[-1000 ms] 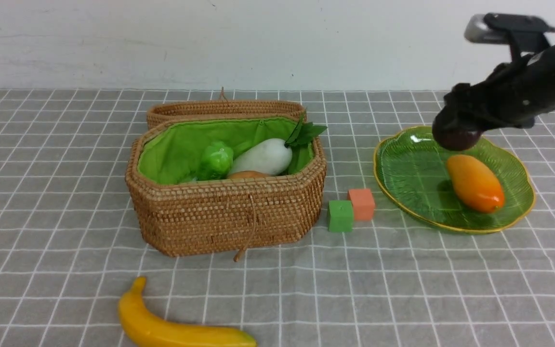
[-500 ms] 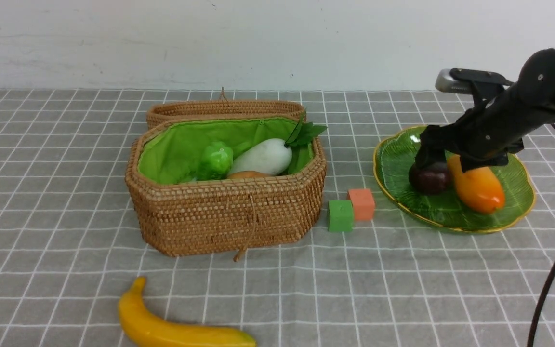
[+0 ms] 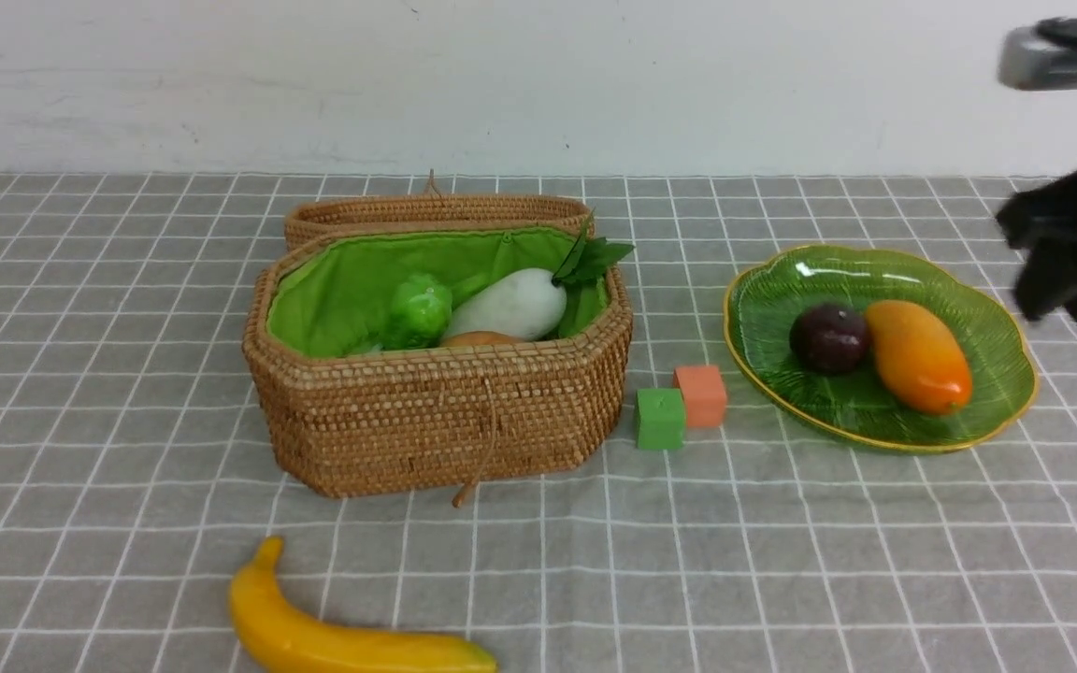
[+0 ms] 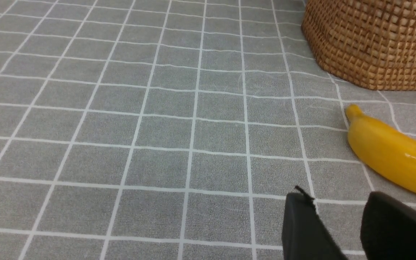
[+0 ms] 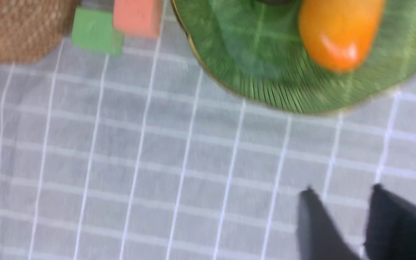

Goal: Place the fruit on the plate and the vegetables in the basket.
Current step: Use the left arm to grab a banana and put it into the right plate

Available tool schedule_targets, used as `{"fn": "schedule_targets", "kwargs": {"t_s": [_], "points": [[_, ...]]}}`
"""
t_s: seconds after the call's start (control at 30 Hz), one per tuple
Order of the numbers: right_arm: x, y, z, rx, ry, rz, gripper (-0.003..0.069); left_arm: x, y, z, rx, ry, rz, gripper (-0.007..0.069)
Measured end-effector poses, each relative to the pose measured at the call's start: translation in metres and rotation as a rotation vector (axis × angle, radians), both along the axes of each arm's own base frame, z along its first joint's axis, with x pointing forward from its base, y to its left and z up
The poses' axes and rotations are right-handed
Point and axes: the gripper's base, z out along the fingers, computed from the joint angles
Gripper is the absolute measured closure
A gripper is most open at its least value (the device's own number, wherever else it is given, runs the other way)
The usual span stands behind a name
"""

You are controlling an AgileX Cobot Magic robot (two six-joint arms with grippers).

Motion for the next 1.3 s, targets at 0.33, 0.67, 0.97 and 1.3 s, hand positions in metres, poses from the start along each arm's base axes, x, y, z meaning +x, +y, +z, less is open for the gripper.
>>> {"fn": "schedule_targets", "kwargs": {"t_s": [0.33,0.67,0.97,1.3], "points": [[-0.103,-0.005,0.023,0.004,-0.102,-0.004,0.0676,0.0,0.0,0.0,0.0,0.0,0.0,0.0386],[-0.155,-0.008,0.05,0.014,-0.26,-0.003,0.0676,0.0,0.0,0.0,0.0,0.0,0.0,0.0386],[-0.253,-0.02,0.032,-0.072,-0.698,-0.009,0.0672,0.0,0.0,0.0,0.0,0.0,0.0,0.0386],[-0.261,-0.031,-0.132,-0.096,-0.814,-0.152,0.0666,0.0,0.0,0.0,0.0,0.0,0.0,0.0386]]}}
